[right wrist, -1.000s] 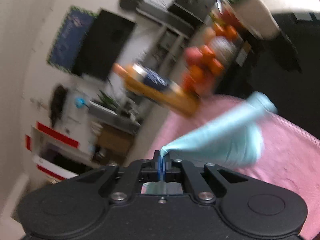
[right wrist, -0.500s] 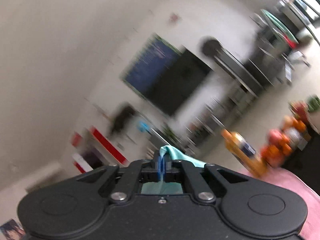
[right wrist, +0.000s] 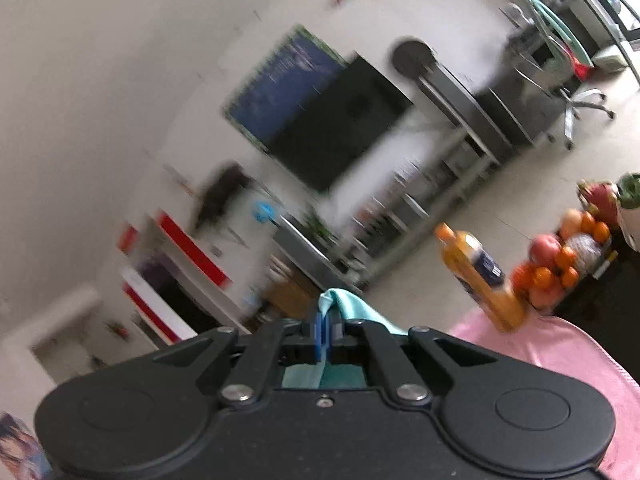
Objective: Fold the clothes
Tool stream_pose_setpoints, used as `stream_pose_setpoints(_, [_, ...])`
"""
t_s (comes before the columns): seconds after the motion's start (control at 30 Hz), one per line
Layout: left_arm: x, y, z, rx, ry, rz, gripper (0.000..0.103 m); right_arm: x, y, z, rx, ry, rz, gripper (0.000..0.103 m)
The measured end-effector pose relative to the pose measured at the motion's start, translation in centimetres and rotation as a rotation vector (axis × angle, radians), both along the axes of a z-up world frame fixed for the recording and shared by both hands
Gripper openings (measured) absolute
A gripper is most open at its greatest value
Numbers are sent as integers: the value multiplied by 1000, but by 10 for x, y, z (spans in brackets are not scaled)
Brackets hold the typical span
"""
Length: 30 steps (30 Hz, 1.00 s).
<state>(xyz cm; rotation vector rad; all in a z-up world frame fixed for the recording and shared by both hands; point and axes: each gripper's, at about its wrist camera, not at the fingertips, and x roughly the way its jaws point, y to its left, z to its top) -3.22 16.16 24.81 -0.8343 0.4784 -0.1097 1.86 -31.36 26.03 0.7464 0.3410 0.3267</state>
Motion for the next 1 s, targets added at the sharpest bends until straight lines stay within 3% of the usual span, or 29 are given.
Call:
stream_pose_setpoints(0.03, [24,5,-8,-8,49,4,2,26,8,-5,-27,47,-10,2])
stream_pose_setpoints(0.07, [36,7,-5,-11,40,24,2,50,18,-8,-57,87,-27,2])
stream_pose_setpoints(0.1, [48,9,0,-15,26,46,2,71,24,-5,-66,102,-41,2])
stream_pose_setpoints(0.13, [49,10,14,-8,-39,52,2,81,28,2,-67,95,-49,2])
stream_pose_setpoints(0.27, [27,4,61,52,-275,46,3,84,22,58,-53,-95,-59,2])
stream_pose_setpoints(0.4, [2,-10,50,120,-309,39,3,68,4,58,-63,-148,-28,2])
stream_pose_setpoints(0.5, [-3,-25,2,168,-240,35,3,66,4,4,-100,-53,-3,2])
stream_pose_setpoints(0.57, [-4,-31,-49,179,-155,40,3,67,8,-41,-123,27,9,2])
stream_pose_setpoints(0.73, [13,-20,-182,144,85,89,3,73,20,-170,-132,268,42,2])
stream_pose_setpoints(0.83, [26,-7,-238,109,216,113,3,72,28,-238,-156,409,58,2])
stream_pose_setpoints(0.9, [31,-1,-257,100,301,123,2,69,31,-270,-165,492,64,2])
stream_pose_setpoints(0.93, [33,1,-262,78,322,117,2,66,31,-279,-166,527,65,2])
stream_pose_setpoints(1.0, [38,0,-259,111,323,123,3,66,35,-284,-180,568,77,2])
